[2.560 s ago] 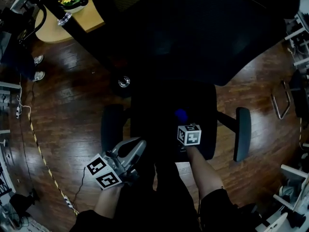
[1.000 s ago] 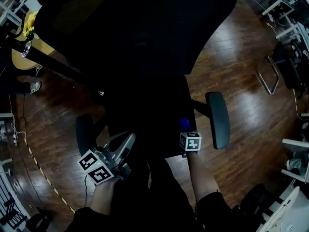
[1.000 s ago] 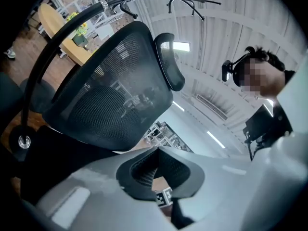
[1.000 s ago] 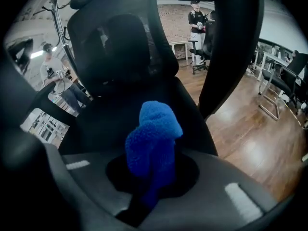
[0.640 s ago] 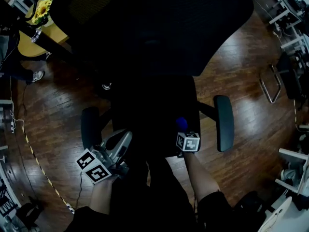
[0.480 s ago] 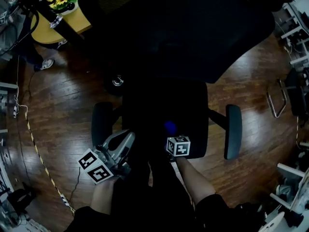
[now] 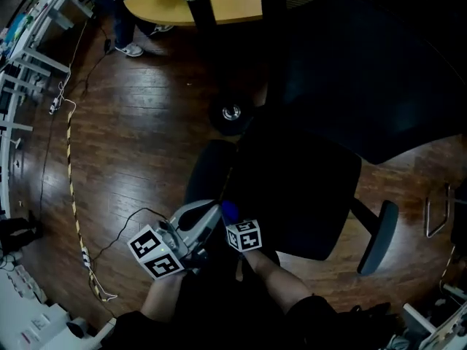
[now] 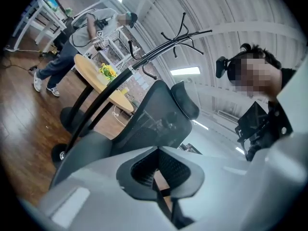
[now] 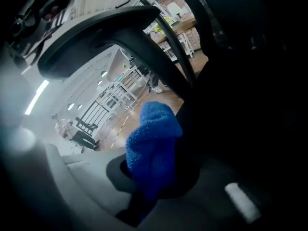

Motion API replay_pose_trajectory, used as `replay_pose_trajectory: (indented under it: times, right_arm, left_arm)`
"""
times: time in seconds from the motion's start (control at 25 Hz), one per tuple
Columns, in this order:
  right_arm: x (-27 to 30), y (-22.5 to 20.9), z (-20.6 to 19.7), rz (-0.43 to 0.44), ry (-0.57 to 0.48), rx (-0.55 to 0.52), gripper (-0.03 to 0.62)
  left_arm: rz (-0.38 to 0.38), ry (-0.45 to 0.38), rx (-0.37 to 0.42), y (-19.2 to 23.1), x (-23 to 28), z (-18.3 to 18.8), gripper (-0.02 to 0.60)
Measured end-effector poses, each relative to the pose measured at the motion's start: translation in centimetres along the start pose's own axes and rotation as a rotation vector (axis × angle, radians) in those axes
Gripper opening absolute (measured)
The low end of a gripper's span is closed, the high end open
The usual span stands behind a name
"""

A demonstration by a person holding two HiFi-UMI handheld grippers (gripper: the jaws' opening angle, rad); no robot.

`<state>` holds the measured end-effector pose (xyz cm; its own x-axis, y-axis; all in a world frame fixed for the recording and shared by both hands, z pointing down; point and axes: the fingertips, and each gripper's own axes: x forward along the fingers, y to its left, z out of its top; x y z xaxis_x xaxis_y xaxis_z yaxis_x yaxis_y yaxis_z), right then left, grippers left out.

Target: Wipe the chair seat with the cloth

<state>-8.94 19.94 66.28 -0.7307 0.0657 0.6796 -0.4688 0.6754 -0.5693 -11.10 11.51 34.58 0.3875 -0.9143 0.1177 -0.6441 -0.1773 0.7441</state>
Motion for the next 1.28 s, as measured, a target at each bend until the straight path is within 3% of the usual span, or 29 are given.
replay_pose_trajectory:
  times: [0.16,0.28,0.48,0.76,0.88,1.16,1.28]
  right_arm:
    - [-0.8,-0.9,-0.9,0.005,-0.011,-0.006,0.035]
    - [-2.5,-2.8,-2.3,-0.048,-0.03,0.004,0.035]
    - [-8.1,-10.1,-6.0,-0.213,-0.041,0.094,0.035]
    - [-20.1,-19.3,-9.4,-0.483,-0.105,0.28,0.035]
    - [-23.6,-22.8,-11.9,-0.569,-0.116,0.304,0.035]
    - [-26.3,-24.4,-12.7,-0.629,-0.106,0.31,0.035]
    - [-26.3,-21.9,-9.0,-0.528,-0.214,0.281,0.035]
  left_arm:
    - [0.009,-0.001,-0.007,0.0,0.0,-0.9,-0.009]
    - [-0.035,0.032,0.002,-0.9,1.0,-1.5,-0.009]
    - [-0.113,0.105,0.021,-3.3,3.9,-3.3,-0.009]
    - [-0.286,0.258,0.042,-7.3,9.8,-5.9,-0.009]
    - [-0.33,0.294,0.047,-8.7,11.4,-6.7,-0.009]
    - [-0.373,0.345,0.066,-10.9,12.8,-8.4,-0.009]
    - [-0.376,0.338,0.088,-11.4,12.4,-7.4,-0.009]
